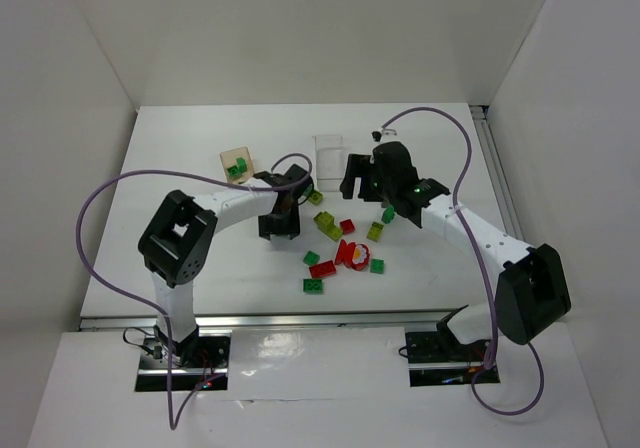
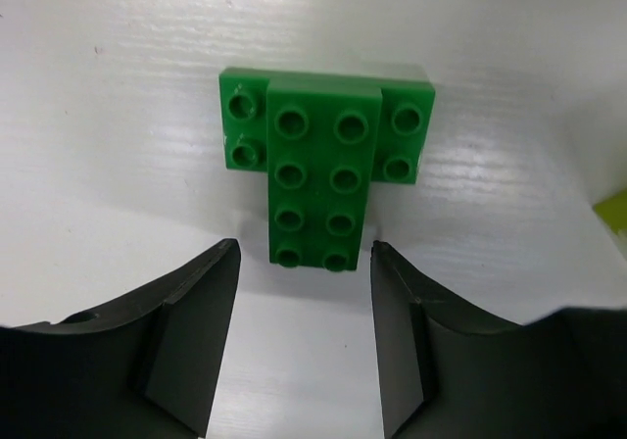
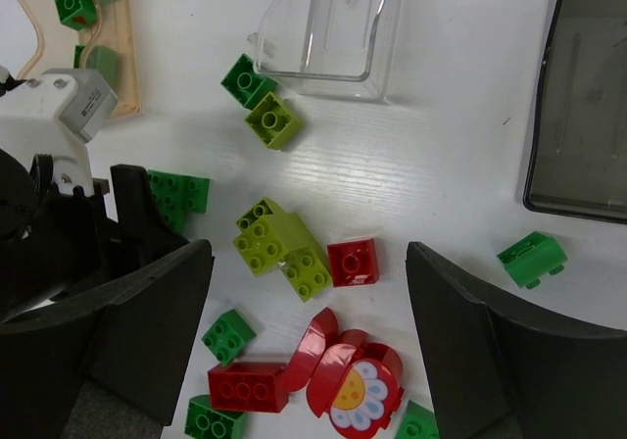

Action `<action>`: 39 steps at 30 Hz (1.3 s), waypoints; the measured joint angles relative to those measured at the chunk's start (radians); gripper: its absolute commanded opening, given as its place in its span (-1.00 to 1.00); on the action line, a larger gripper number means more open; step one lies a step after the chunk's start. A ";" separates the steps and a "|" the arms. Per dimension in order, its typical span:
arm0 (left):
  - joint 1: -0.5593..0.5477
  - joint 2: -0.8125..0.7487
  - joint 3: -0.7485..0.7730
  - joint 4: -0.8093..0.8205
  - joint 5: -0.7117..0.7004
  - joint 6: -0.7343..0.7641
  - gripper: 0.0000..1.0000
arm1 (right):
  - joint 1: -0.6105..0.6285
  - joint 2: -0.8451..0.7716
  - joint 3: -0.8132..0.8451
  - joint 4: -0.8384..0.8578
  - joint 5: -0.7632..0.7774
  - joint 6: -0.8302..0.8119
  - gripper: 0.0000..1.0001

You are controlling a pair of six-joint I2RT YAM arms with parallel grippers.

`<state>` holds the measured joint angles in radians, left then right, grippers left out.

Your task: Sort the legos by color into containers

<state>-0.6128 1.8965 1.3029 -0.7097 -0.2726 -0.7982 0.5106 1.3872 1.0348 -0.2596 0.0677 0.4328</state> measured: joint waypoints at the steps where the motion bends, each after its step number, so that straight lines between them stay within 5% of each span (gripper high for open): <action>1: 0.003 0.004 0.002 0.003 -0.005 -0.001 0.30 | 0.000 0.000 0.000 -0.001 0.000 -0.001 0.74; 4: 0.016 0.023 0.016 0.008 -0.012 -0.013 0.28 | 0.000 -0.002 0.000 -0.005 0.000 -0.004 0.74; 16: 0.039 0.041 0.039 0.046 -0.010 0.019 -1.00 | 0.000 -0.004 -0.001 -0.016 0.000 -0.004 0.74; 29: 0.126 -0.351 0.033 0.077 0.198 0.267 -1.00 | -0.098 -0.001 -0.012 0.079 -0.452 0.048 0.67; 39: 0.128 -0.348 0.006 0.115 0.293 0.302 -1.00 | -0.050 0.129 -0.024 0.306 -0.621 0.229 0.57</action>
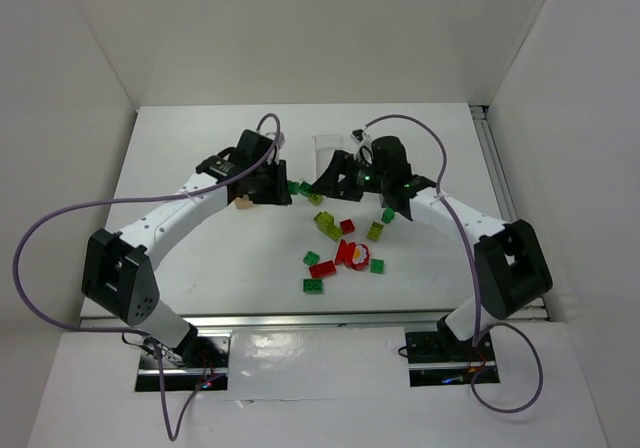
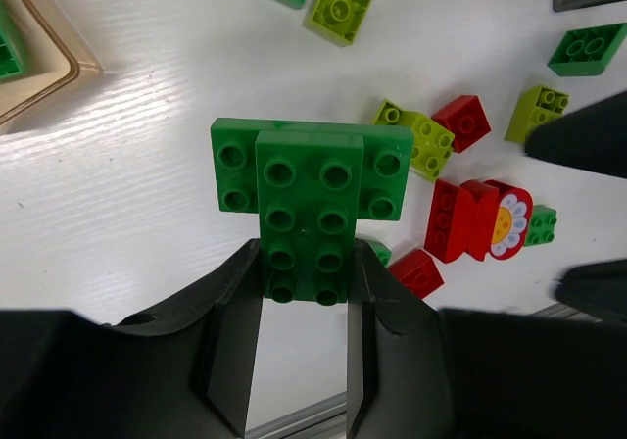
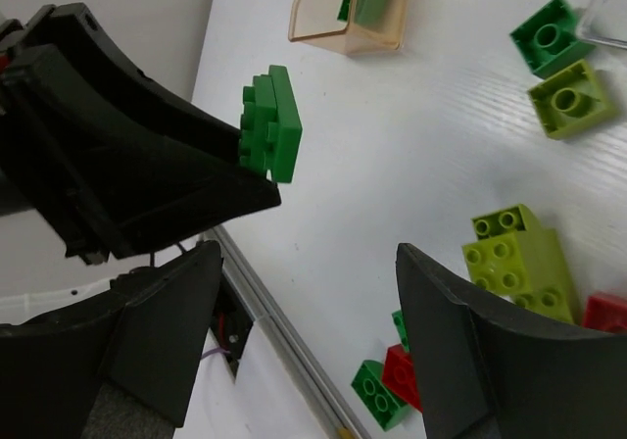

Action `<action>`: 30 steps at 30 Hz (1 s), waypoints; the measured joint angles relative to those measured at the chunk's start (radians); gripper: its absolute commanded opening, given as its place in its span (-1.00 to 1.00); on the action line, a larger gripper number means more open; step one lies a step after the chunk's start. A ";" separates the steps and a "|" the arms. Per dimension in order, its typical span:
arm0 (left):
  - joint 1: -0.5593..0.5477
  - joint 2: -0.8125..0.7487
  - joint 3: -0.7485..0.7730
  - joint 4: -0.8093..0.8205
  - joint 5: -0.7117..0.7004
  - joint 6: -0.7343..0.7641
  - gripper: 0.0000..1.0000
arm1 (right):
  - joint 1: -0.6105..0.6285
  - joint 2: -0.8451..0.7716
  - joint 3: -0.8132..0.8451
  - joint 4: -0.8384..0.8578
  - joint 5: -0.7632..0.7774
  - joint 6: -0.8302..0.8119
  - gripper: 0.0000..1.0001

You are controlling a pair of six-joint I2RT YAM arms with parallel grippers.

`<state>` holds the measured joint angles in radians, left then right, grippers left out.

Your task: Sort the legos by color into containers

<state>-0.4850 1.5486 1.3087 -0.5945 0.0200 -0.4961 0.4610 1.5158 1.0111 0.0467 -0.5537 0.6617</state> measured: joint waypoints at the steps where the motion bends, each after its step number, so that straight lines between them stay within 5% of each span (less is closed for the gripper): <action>1: 0.003 0.000 -0.002 0.002 0.009 0.000 -1.00 | 0.010 0.026 0.010 0.014 -0.007 0.008 0.57; 20: 0.007 -0.034 -0.039 0.035 0.067 0.002 -1.00 | 0.078 0.183 0.063 0.175 -0.034 0.105 0.09; 24: 0.007 -0.038 -0.039 0.035 0.072 0.004 -1.00 | 0.078 0.209 0.087 0.190 -0.038 0.113 -0.12; 30: 0.009 -0.045 -0.039 0.032 0.071 0.019 -1.00 | 0.084 0.219 0.102 0.208 -0.052 0.133 -0.78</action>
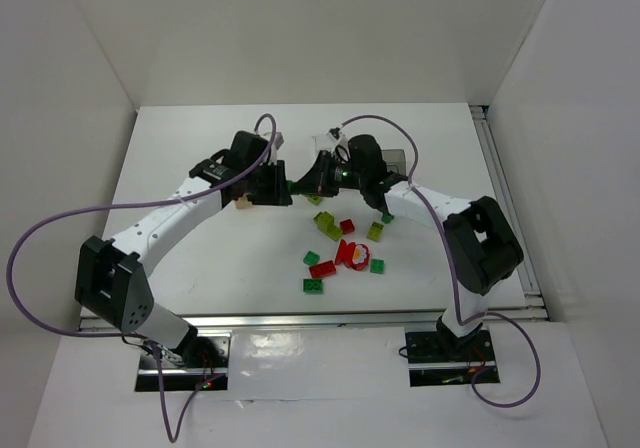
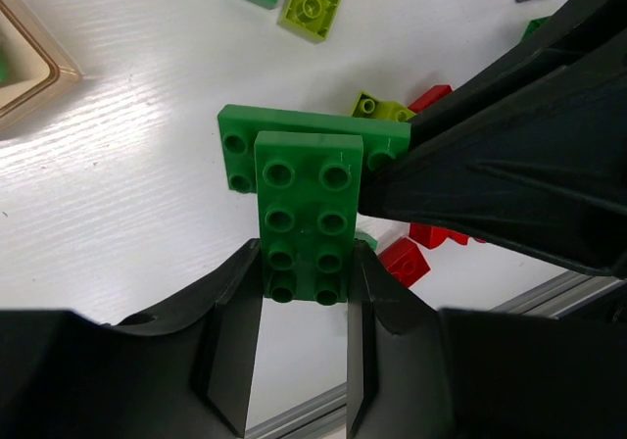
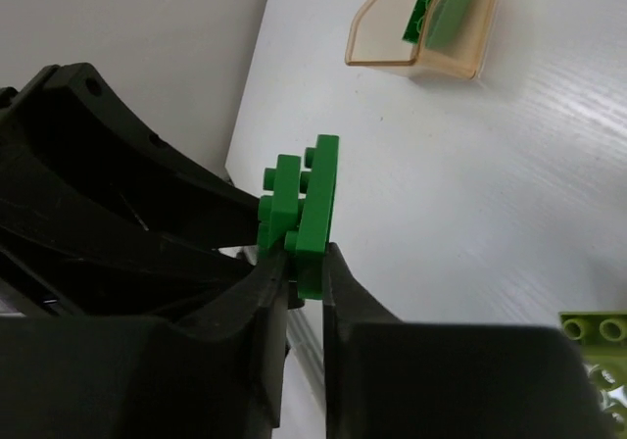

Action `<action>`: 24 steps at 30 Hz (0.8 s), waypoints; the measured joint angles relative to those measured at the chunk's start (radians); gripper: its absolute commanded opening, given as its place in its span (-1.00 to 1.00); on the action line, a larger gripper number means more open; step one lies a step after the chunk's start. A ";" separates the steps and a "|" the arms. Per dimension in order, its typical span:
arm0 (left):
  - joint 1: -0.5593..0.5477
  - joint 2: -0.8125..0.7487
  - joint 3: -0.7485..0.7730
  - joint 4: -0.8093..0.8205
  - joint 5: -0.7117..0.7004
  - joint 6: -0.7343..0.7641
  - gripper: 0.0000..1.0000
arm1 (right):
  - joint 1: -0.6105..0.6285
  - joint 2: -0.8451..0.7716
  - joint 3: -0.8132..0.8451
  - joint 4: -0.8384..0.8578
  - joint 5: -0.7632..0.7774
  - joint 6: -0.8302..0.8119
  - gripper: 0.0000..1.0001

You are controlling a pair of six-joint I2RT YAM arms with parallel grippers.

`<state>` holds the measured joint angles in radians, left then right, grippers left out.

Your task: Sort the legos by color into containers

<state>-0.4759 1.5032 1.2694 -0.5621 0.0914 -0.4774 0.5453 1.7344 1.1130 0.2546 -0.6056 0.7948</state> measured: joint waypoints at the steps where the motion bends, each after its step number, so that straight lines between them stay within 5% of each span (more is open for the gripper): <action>1: 0.001 -0.002 0.000 0.001 0.000 0.001 -1.00 | 0.000 0.000 0.000 -0.001 0.005 0.000 -0.82; 11: 0.019 -0.025 0.000 0.000 0.018 0.005 -1.00 | 0.000 0.002 -0.036 -0.033 0.080 -0.034 -0.88; 16: 0.114 -0.016 0.042 -0.060 -0.010 -0.004 -1.00 | 0.000 -0.024 -0.080 -0.104 0.125 -0.072 -0.88; 24: 0.280 0.225 0.254 -0.140 -0.201 -0.050 -1.00 | -0.003 -0.149 -0.100 -0.200 0.203 -0.138 -0.88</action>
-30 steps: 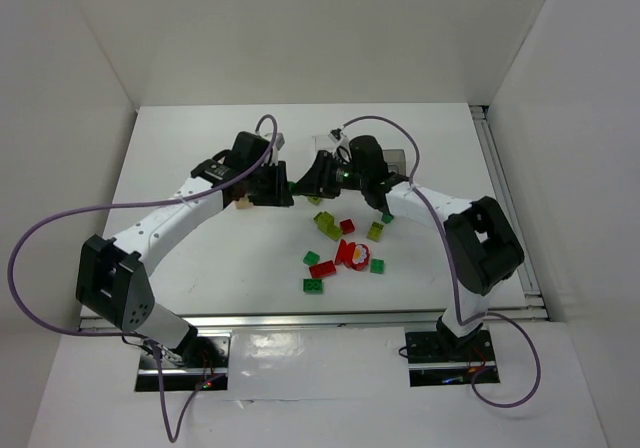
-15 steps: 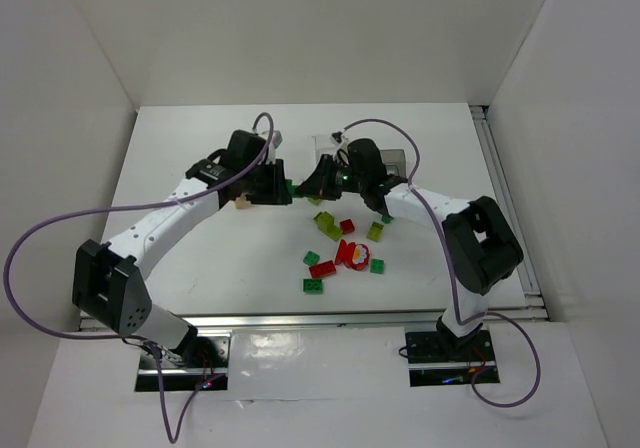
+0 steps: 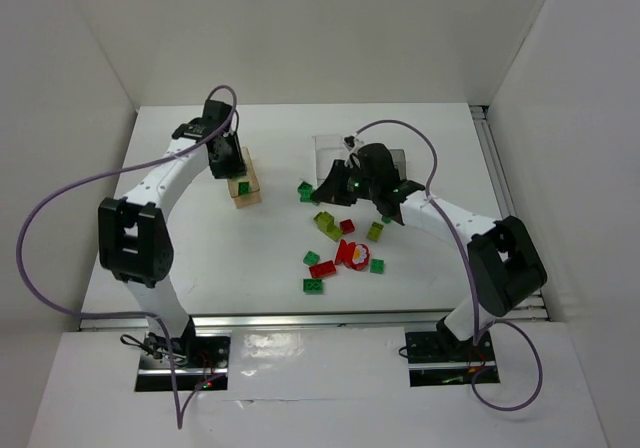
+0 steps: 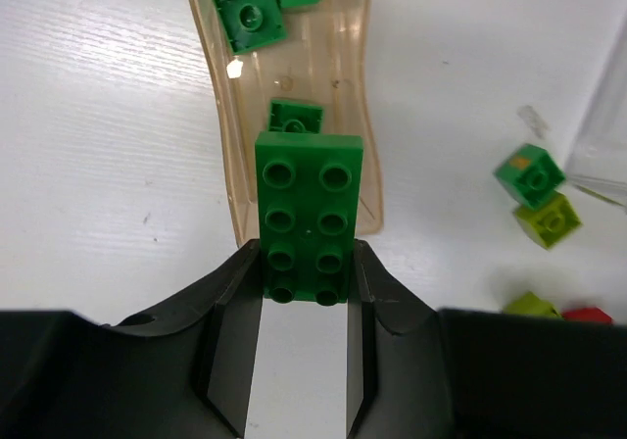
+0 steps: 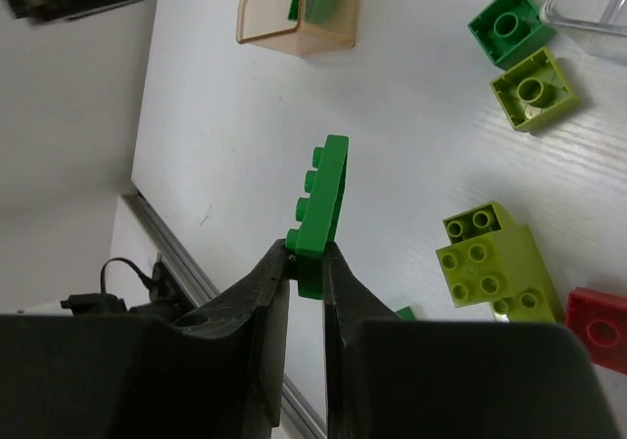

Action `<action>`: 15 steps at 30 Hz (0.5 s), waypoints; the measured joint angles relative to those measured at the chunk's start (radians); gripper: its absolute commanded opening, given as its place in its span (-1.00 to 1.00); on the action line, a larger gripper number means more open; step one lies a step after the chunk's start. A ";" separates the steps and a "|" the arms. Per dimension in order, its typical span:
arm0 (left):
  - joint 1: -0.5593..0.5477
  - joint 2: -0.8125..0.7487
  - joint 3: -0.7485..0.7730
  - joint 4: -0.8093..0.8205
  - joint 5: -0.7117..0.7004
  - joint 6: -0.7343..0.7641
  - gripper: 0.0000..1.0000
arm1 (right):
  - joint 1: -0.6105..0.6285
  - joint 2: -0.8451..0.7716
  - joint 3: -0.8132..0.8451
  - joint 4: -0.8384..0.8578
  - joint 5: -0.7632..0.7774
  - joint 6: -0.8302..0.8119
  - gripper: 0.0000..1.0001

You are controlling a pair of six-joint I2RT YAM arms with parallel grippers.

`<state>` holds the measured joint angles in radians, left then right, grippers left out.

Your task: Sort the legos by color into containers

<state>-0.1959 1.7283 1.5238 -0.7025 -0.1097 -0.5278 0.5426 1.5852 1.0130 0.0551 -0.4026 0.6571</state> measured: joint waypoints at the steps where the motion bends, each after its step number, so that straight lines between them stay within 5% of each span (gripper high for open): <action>1: 0.007 0.038 0.016 -0.006 -0.012 -0.001 -1.00 | 0.000 -0.015 0.000 -0.006 0.006 -0.005 -0.88; 4: 0.024 0.134 0.060 -0.028 -0.042 -0.004 -0.87 | 0.000 -0.037 0.000 -0.025 0.021 -0.021 -0.88; 6: 0.034 0.195 0.105 -0.051 -0.058 -0.004 -0.43 | -0.002 -0.039 0.002 -0.039 0.027 -0.031 -0.88; 7: 0.039 0.218 0.127 -0.058 -0.058 -0.004 0.11 | -0.002 -0.039 0.002 -0.046 0.029 -0.035 -0.88; 11: 0.061 0.248 0.162 -0.071 -0.049 -0.001 0.75 | 0.001 -0.036 0.022 -0.085 0.033 -0.056 -0.88; 15: 0.073 0.237 0.172 -0.074 -0.030 0.008 0.78 | 0.023 0.013 0.118 -0.097 0.034 -0.076 -0.88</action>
<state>-0.1230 1.9652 1.6962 -0.7769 -0.1394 -0.5198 0.5659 1.5978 1.1309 -0.0422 -0.3687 0.5812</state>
